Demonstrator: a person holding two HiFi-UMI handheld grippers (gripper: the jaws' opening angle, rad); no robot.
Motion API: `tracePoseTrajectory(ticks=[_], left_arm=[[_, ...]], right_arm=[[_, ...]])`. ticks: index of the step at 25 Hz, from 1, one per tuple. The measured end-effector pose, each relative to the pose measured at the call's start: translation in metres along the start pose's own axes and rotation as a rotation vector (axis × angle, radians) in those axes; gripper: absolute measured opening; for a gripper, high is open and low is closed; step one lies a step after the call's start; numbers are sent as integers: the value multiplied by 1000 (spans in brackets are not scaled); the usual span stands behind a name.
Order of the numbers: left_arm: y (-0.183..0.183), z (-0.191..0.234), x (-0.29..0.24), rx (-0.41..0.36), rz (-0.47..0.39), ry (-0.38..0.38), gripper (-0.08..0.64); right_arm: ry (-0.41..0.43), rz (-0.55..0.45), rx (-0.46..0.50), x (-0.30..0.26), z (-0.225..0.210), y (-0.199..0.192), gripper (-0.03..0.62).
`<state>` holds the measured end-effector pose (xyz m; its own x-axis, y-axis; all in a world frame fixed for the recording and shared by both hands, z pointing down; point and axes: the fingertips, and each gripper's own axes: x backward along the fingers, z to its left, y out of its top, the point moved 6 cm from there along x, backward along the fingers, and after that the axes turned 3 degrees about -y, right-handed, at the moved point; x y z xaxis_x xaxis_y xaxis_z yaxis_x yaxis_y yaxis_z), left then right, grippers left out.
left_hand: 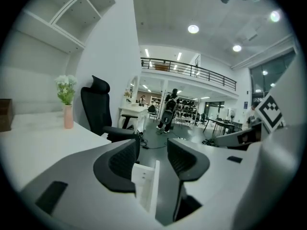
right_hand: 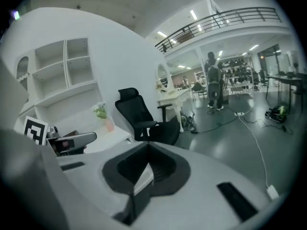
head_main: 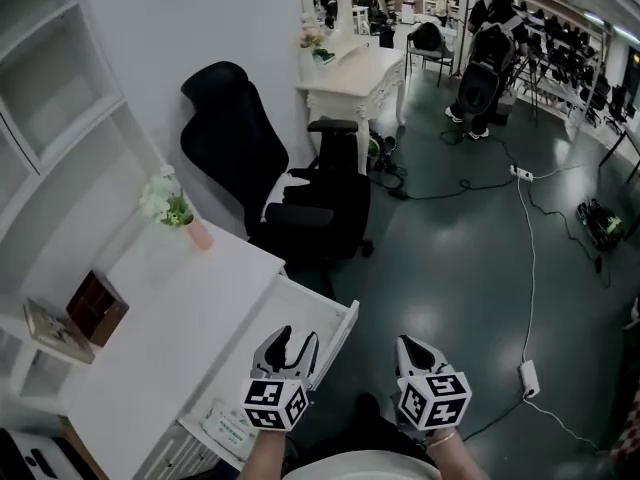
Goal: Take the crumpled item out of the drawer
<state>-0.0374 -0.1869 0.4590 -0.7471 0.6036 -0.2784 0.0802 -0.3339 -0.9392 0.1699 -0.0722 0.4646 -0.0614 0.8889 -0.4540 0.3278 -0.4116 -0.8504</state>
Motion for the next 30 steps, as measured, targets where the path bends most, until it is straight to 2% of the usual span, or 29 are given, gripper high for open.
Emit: tracePoseTrajectory(ticks=[15, 20, 30], left_arm=[[-36, 55, 12, 130, 80, 295, 193], [-54, 71, 4, 172, 136, 338, 194], [-103, 104, -22, 195, 327, 378, 206]], right_arm=[[295, 171, 128, -95, 43, 7, 2], [338, 213, 160, -118, 51, 7, 2], [364, 285, 190, -140, 49, 0, 2]])
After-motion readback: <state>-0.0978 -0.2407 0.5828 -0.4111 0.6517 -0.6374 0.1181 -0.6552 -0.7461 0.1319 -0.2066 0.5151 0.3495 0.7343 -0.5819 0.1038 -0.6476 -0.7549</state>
